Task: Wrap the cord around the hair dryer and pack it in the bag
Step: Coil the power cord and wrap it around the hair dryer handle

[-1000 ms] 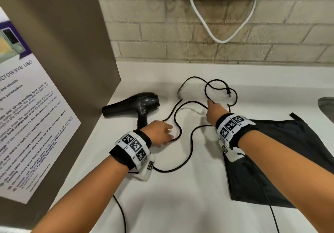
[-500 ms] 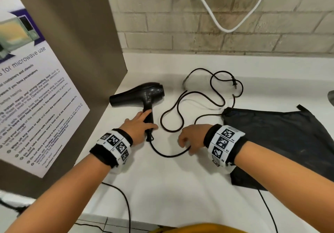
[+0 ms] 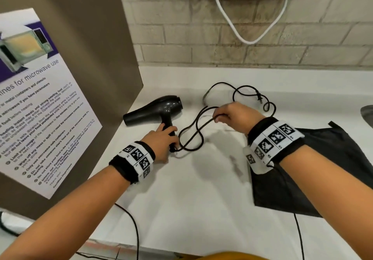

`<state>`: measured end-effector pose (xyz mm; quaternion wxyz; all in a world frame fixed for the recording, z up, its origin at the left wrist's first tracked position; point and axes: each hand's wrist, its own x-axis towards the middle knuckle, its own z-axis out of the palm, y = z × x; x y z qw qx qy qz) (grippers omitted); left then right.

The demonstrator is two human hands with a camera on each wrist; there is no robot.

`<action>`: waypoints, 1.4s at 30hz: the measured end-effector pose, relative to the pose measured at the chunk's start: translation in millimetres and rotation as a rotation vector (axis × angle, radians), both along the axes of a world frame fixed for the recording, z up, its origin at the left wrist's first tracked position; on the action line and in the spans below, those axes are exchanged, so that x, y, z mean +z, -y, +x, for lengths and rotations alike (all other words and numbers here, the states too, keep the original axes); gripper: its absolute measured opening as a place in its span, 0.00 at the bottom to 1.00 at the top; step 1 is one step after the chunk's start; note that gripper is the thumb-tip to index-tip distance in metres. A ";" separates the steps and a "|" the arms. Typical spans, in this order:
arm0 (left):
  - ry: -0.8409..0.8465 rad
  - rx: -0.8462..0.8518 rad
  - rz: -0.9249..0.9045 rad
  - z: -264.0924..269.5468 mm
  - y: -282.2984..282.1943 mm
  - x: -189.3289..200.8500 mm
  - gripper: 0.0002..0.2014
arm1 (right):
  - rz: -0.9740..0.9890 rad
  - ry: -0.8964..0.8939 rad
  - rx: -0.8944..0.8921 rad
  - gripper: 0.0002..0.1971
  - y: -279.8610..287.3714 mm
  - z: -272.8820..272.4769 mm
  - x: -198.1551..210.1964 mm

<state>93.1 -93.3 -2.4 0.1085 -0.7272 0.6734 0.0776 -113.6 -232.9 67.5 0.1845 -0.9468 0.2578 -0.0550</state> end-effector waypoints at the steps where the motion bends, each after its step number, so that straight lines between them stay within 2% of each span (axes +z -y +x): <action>1: -0.028 0.008 -0.038 -1.7 2.4 4.1 0.20 | -0.018 0.074 -0.017 0.09 2.8 -2.2 9.4; 3: -0.144 0.024 -0.183 -2.2 7.2 14.8 0.14 | -0.029 0.207 -0.053 0.09 5.5 -5.0 24.0; 6: -0.405 0.051 -0.474 -4.0 10.1 43.7 0.06 | -0.016 0.431 -0.133 0.09 11.3 -7.0 40.0; 8: -0.539 0.119 -0.584 -4.8 7.9 65.2 0.04 | -0.013 0.544 -0.189 0.09 16.6 -6.8 45.4; 13: -0.717 0.171 -0.664 5.5 1.5 95.6 0.05 | 0.009 0.702 -0.206 0.08 17.8 0.4 48.3; 15: -0.813 0.176 -0.664 10.1 1.4 101.1 0.10 | -0.036 0.741 -0.207 0.06 16.8 4.5 47.8; 18: -0.918 0.197 -0.664 15.5 3.6 105.1 0.15 | -0.095 0.720 -0.222 0.06 13.7 13.3 43.9; 21: -0.952 0.215 -0.697 16.4 10.4 110.5 0.17 | -0.135 0.685 -0.262 0.07 11.3 20.2 40.4; 25: -0.960 0.190 -0.753 4.0 22.6 127.4 0.09 | -0.226 0.622 -0.295 0.08 6.1 27.3 45.1; 28: -1.008 0.216 -0.703 -4.3 30.1 140.0 0.06 | -0.293 0.572 -0.282 0.09 0.1 31.3 51.0; 30: -1.113 0.260 -0.635 -10.7 32.8 147.0 0.07 | -0.327 0.528 -0.268 0.08 -4.2 35.9 56.2; 32: -1.290 0.332 -0.626 -16.1 36.2 151.4 0.13 | -0.350 0.525 -0.265 0.08 -7.9 40.2 63.2; 35: -1.570 0.403 -0.669 -17.6 37.8 154.7 0.15 | -0.305 0.658 -0.236 0.09 -12.6 46.7 71.2; 37: -1.694 0.393 -0.694 -14.6 36.3 154.8 0.15 | -0.193 0.729 -0.188 0.10 -12.4 49.8 68.6; 39: -1.795 0.396 -0.740 -8.8 35.0 154.2 0.15 | -0.089 0.666 -0.180 0.12 -8.1 49.5 55.3; 42: -1.931 0.424 -0.822 2.8 34.1 153.5 0.16 | -0.041 0.477 -0.195 0.12 6.8 40.0 22.0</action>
